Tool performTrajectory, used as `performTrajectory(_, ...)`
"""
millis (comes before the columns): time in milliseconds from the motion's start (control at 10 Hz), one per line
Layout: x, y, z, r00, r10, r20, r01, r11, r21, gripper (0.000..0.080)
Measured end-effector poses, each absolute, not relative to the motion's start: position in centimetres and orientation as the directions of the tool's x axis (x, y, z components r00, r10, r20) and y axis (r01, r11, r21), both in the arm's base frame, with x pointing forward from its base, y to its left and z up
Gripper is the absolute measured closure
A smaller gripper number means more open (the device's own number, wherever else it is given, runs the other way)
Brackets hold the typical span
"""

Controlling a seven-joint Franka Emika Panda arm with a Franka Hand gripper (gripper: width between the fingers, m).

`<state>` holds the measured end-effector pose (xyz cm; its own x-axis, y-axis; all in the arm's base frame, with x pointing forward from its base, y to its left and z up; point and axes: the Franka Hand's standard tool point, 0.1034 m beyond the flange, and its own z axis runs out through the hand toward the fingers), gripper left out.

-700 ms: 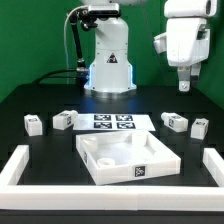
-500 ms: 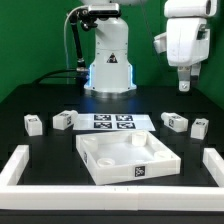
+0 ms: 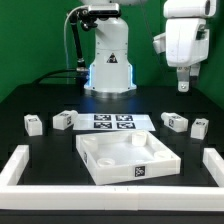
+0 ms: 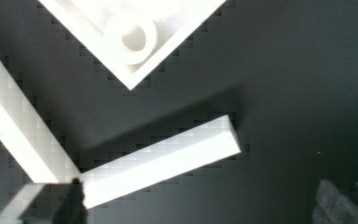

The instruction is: Assemble square table

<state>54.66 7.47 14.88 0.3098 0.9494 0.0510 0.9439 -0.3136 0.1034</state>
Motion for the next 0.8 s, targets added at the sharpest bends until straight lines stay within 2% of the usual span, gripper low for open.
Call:
performTrajectory(200,53.7,4.1,13.7,0.120,0.992,0.030,0.983,-0.123,0.135,0.0150)
performTrajectory(300,53.3,2.4,12.9,-0.018,1.000,0.011,0.992,0.016,0.126,0.0150)
performTrajectory(400,53.1,1.1,12.4,-0.041,0.999,0.001,0.993,0.040,0.115,0.0150)
performTrajectory(800,53.0,0.6,12.1,-0.275,0.961,-0.044,0.955,0.278,0.103,0.0150)
